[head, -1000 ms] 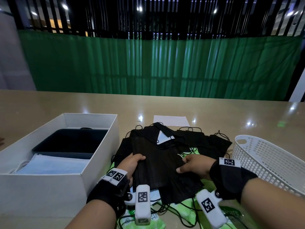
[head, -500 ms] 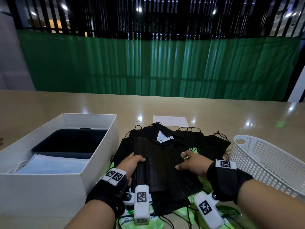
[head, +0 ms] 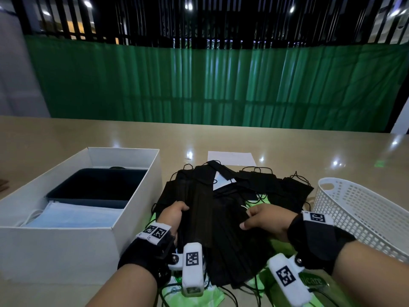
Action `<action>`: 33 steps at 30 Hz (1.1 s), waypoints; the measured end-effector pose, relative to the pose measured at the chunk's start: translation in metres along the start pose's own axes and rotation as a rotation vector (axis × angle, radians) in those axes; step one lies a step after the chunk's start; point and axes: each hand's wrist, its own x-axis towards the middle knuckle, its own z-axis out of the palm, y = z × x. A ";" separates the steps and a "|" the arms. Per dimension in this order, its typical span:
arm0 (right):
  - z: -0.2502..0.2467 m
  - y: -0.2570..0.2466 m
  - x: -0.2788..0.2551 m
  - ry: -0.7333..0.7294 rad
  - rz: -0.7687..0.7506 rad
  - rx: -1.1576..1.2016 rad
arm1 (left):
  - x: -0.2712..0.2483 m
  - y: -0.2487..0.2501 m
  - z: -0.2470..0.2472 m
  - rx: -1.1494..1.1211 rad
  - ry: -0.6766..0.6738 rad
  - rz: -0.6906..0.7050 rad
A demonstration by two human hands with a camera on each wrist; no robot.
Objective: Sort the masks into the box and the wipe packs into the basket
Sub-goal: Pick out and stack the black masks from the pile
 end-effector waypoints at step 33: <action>-0.035 0.003 -0.016 0.340 -0.069 0.549 | -0.038 0.043 0.035 -0.284 -0.541 0.242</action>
